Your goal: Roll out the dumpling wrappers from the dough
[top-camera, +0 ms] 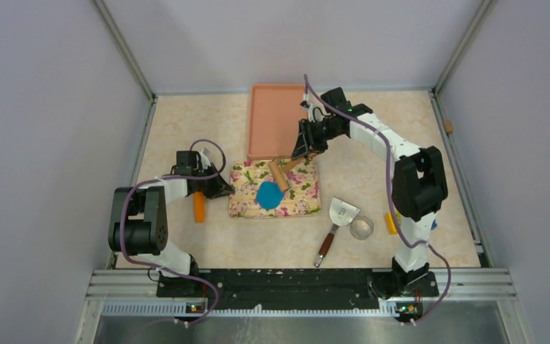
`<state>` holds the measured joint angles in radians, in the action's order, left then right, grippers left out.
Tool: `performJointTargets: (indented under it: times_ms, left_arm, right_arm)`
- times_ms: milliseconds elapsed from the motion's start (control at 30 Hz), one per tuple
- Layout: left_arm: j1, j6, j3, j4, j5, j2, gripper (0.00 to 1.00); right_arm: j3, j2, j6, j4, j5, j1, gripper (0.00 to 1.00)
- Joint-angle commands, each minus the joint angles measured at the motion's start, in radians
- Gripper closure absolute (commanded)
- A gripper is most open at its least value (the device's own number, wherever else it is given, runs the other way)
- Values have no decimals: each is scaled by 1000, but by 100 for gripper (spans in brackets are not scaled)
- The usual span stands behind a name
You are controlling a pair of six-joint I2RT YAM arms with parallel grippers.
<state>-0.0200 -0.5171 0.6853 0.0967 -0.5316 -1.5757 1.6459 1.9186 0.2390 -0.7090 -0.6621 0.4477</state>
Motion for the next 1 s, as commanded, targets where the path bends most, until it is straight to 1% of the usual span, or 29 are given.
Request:
performJointTargets:
  times_ms: [0,133,267,333,500,633,733,833,967]
  left_arm:
    - [-5,-6,13,-13,17,2,100]
    - [-6,-3,13,-11,22,5,100]
    - [-5,-1,11,-9,24,3,100]
    - [-6,-1,11,-12,26,0,100]
    - [-6,-8,17,-17,22,-6,100]
    - [-7,-8,19,-16,28,-3,100]
    - [-10,-9,16,-21,30,0,100]
    - [-14,-11,12,-22,31,6,100]
    - [-16,-13,9,-22,29,9,100]
  right_arm:
    - [-5,48,120,75,-95,7,100]
    - [-7,92,137,71,-73,12,100]
    - [-15,138,111,51,-30,29,100]
    - [-12,165,66,20,38,51,100]
    - [-55,235,43,-14,173,86,100]
    - [-72,270,-41,-74,331,113,100]
    - [-94,284,-49,-68,404,122,100]
    - [-76,302,-45,-60,410,138,100]
    - [-5,321,-40,-58,390,178,100]
